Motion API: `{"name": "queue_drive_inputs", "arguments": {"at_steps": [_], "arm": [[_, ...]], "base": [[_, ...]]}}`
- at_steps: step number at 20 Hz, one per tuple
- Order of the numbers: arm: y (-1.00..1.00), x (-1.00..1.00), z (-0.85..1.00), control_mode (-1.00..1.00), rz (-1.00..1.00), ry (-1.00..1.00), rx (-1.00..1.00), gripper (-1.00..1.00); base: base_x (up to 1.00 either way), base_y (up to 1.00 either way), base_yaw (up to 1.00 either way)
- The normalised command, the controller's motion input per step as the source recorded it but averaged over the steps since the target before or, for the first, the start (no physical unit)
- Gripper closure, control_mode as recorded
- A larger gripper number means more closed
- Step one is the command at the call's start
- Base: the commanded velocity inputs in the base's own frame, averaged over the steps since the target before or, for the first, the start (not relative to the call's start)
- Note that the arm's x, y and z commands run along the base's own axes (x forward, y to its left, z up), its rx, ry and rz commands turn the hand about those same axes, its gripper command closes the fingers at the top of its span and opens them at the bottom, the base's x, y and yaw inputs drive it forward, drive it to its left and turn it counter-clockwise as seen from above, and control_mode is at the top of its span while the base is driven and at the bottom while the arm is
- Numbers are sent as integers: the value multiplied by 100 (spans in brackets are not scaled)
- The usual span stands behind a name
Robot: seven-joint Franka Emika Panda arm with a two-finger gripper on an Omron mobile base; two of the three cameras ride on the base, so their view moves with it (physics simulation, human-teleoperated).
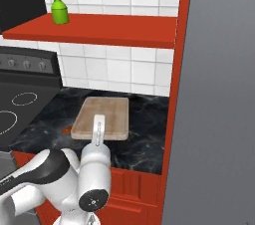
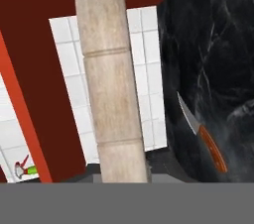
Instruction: Move the cutting board and knife to the sink. Then move spray from the shelves to the counter.
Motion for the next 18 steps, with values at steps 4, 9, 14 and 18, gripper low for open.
{"name": "queue_drive_inputs", "arguments": {"at_steps": [4,9,14,18], "arm": [[0,-21,40,-100,12,0,2,100],[0,-28,25,-100,16,-1,1,100],[-2,-9,4,-100,6,-1,1,100],[0,0,0,-100,0,0,0,100]], "base": [[0,0,0],[0,0,0],[0,0,0],[0,0,0]]}}
